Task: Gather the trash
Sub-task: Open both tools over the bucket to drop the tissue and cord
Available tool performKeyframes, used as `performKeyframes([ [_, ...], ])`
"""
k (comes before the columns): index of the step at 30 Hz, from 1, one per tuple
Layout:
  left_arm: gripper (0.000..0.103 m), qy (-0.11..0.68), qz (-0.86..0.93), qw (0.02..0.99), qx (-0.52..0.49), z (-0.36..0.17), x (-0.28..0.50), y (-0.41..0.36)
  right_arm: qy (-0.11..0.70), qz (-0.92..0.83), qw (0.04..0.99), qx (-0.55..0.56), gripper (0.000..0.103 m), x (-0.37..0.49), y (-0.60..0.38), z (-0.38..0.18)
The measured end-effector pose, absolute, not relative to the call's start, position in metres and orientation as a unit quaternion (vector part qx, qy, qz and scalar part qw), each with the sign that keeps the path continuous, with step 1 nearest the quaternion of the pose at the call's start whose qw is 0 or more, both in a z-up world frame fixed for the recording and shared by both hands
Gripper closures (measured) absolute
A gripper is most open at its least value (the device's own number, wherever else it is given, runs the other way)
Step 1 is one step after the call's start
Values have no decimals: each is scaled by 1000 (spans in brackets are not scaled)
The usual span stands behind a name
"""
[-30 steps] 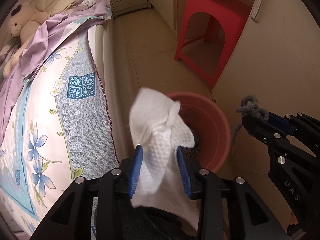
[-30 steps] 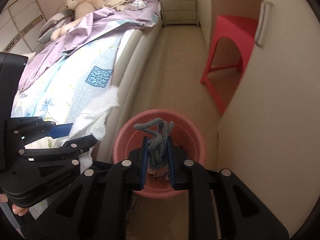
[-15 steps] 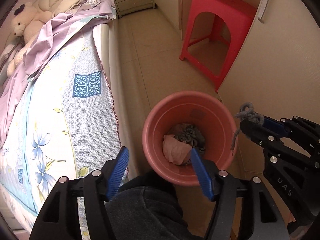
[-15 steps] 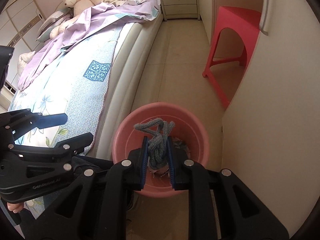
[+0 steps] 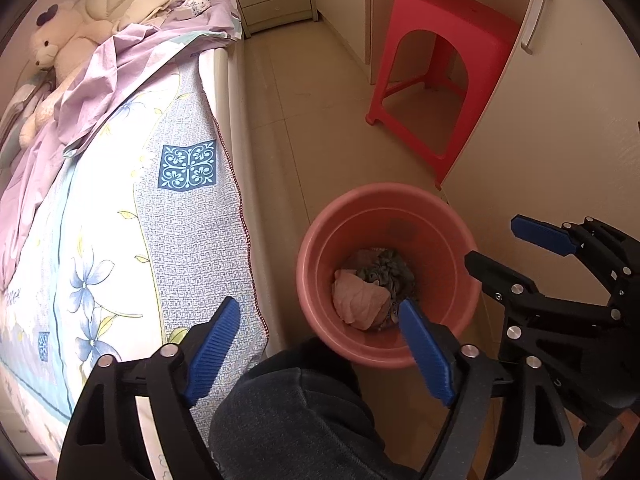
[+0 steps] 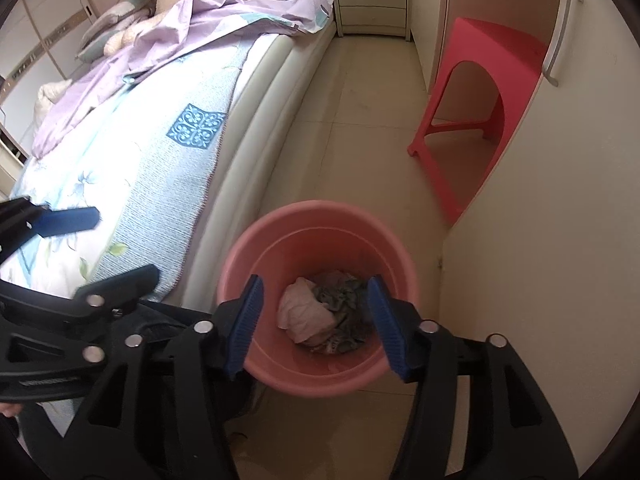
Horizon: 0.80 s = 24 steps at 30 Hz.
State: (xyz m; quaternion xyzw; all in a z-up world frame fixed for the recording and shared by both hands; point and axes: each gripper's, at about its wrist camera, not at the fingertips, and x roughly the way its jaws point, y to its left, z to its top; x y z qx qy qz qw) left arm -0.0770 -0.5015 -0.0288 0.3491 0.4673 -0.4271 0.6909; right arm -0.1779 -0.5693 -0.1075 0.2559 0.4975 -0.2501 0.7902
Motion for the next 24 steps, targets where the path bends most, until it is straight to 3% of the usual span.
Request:
performKeyframes([
  [5, 6, 463, -427, 697, 343, -23, -73, -493, 506, -254, 788, 241, 36, -181, -566, -106],
  [7, 5, 459, -427, 701, 341, -20, -72, -490, 508, -257, 790, 226, 22, -181, -561, -102],
  [9, 5, 454, -423, 705, 344, -17, -72, -489, 509, -262, 792, 213, 19, -182, -557, -98],
  [24, 5, 455, -424, 701, 349, -16, -71, -481, 520, -265, 790, 187, 14, -179, -544, -93],
])
